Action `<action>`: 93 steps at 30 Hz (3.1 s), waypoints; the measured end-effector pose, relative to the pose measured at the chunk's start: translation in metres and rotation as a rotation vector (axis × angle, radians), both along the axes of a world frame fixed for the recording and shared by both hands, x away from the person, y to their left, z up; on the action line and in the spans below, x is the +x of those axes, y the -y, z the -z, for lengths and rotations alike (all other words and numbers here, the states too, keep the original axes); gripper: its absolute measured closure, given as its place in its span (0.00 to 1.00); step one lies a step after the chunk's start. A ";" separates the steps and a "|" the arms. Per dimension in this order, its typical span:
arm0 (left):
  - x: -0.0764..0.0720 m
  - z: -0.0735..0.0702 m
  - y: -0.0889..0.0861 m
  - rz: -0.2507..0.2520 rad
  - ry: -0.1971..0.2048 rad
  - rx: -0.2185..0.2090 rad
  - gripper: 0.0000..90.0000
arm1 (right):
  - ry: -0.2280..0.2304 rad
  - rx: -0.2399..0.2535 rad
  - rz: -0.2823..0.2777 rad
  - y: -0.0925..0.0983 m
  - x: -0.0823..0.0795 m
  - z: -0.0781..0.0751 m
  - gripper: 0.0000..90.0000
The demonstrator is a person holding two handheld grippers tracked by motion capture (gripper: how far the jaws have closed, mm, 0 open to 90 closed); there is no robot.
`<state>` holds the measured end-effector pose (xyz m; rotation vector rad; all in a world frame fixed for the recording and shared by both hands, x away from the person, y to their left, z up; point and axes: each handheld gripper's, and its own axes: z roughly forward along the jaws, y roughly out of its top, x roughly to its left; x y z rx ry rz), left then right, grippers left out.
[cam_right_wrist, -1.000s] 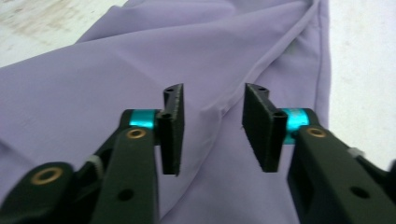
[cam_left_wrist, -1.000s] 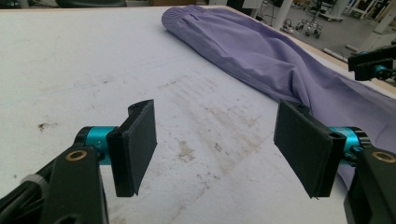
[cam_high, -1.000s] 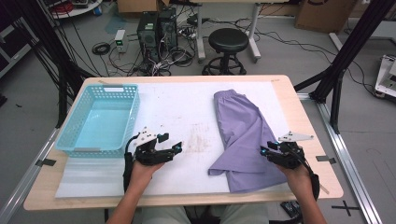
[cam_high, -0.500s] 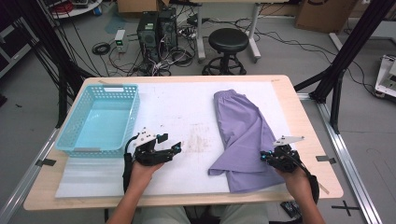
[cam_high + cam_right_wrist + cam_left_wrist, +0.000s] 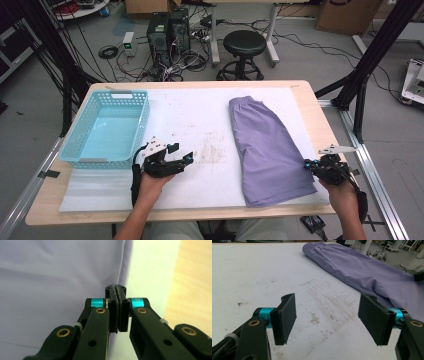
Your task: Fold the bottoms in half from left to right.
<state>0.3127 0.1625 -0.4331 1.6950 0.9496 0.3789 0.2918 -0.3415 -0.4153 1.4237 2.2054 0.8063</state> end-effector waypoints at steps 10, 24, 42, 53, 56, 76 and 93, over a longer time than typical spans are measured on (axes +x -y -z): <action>0.000 0.000 0.000 -0.002 -0.001 -0.001 0.34 | 0.002 -0.024 0.010 -0.001 0.002 0.002 0.81; -0.003 0.001 -0.002 -0.002 -0.005 -0.003 0.35 | 0.088 0.080 -0.275 -0.109 0.019 -0.004 0.74; -0.002 0.004 0.002 0.016 -0.009 0.008 0.35 | 0.015 0.030 -0.333 -0.111 0.018 0.012 1.00; -0.001 0.003 0.003 0.013 -0.013 -0.002 0.35 | 0.000 -0.001 -0.392 -0.132 0.014 0.024 1.00; -0.001 0.003 0.002 0.014 -0.011 -0.002 0.35 | 0.003 0.027 -0.379 -0.128 0.013 0.021 1.00; -0.002 0.002 0.002 0.012 -0.009 0.001 0.35 | 0.109 0.106 -0.332 -0.115 0.011 -0.010 0.81; -0.003 0.003 0.003 0.014 -0.010 0.003 0.35 | -0.006 -0.102 -0.323 -0.152 0.034 0.018 0.97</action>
